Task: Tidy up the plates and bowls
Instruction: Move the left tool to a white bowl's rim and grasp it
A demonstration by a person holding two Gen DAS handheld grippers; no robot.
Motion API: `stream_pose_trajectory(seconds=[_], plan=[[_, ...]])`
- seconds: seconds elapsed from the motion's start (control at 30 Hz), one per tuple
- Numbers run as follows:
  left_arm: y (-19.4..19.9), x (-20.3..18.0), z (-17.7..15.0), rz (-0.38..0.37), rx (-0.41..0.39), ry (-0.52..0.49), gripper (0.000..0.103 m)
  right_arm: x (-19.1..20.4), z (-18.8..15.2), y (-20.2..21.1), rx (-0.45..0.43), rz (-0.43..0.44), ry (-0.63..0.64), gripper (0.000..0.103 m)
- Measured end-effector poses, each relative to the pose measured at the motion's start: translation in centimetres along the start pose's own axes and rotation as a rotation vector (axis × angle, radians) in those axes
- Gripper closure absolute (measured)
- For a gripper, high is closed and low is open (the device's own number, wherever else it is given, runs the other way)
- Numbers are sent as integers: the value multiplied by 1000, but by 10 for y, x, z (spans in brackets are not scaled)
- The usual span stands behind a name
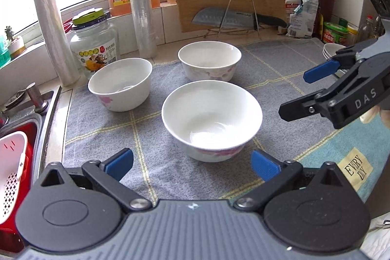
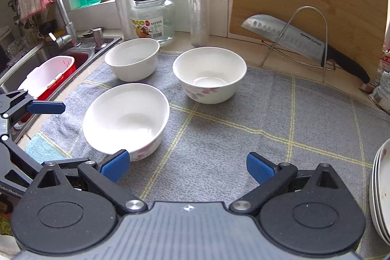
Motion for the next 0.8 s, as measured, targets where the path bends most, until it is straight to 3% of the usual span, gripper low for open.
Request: stream_pose_trajectory(seconds=[0.23, 0.5, 0.8], plan=[[0, 21, 13, -40, 13, -3, 1, 29, -9, -16, 18, 76, 125, 0], [-25, 18, 39, -62, 58, -51, 1, 52, -12, -36, -20, 61, 230, 0], [-57, 16, 58, -158, 141, -75, 7, 70, -5, -46, -57, 59, 335, 3]])
Point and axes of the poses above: each gripper's, at about its wrist camera, not at the fingertips, and y roughly against the way its jaws point, x to its left, z to its top, the point moved 4 cm from there along -y, roughly the way its jaws point, and after that the axes turned 1 degree about -z, right-handed, at the moved point
